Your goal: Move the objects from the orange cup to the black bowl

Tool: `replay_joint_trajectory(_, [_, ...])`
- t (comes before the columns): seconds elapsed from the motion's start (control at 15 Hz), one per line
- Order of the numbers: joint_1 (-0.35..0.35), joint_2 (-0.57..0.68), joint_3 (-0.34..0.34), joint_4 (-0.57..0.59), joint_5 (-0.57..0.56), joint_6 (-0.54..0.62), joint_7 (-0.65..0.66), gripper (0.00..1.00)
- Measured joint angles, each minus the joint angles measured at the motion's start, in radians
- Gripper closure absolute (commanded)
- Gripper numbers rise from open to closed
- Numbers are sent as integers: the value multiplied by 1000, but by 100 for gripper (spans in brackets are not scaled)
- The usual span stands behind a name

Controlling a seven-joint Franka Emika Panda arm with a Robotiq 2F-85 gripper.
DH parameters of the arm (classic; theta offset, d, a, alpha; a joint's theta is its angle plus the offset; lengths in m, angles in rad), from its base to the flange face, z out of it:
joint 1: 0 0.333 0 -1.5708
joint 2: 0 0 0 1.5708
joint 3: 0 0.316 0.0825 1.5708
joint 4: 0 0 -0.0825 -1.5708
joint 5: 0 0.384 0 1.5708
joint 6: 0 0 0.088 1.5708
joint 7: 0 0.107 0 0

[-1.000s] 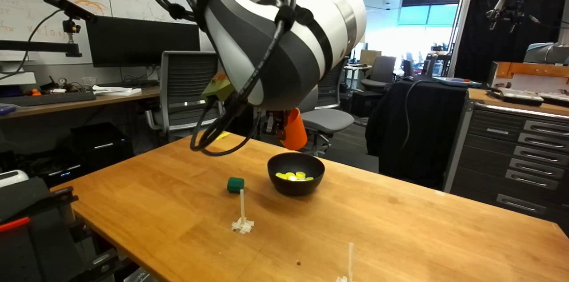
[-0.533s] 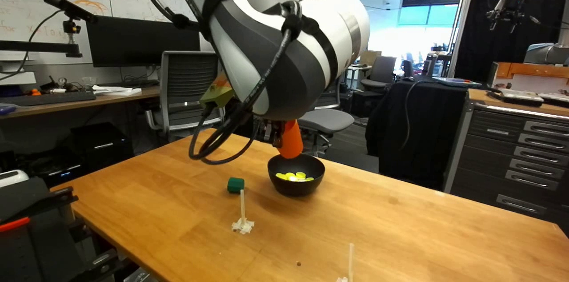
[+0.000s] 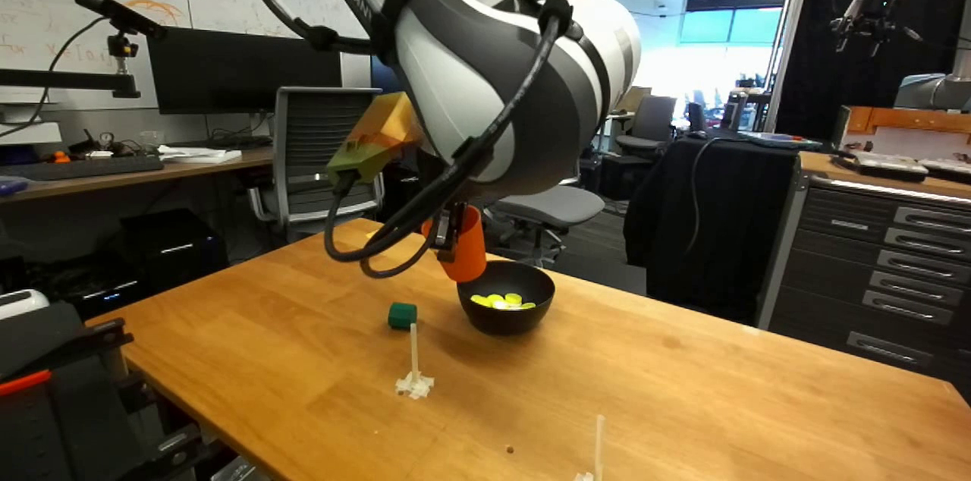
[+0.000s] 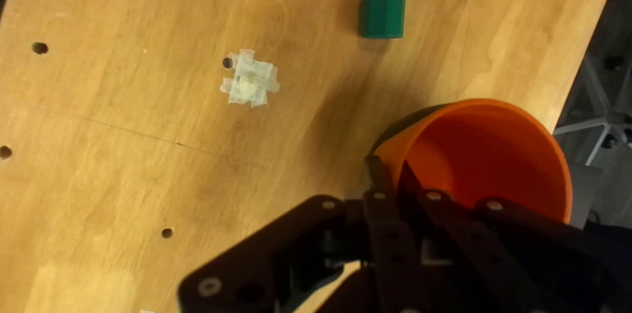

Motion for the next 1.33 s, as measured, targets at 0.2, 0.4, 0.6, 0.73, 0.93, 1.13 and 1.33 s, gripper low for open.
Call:
replay_joint_trajectory(0.2, [20, 38, -51, 22, -28, 27, 0, 95])
replay_joint_trajectory(0.4, [11, 67, -67, 36, -91, 26, 0, 96])
replay_joint_trajectory(0.6, [-56, 70, 1, 72, -229, 25, 1, 96])
replay_joint_trajectory(0.73, [-107, 71, 46, 96, -289, 25, 0, 96])
replay_joint_trajectory(0.93, [-160, 88, 71, 130, -322, 25, 0, 96])
replay_joint_trajectory(1.13, [-195, 113, 77, 160, -324, 25, 0, 96])
replay_joint_trajectory(1.33, [-246, 138, 115, 201, -324, 25, 0, 96])
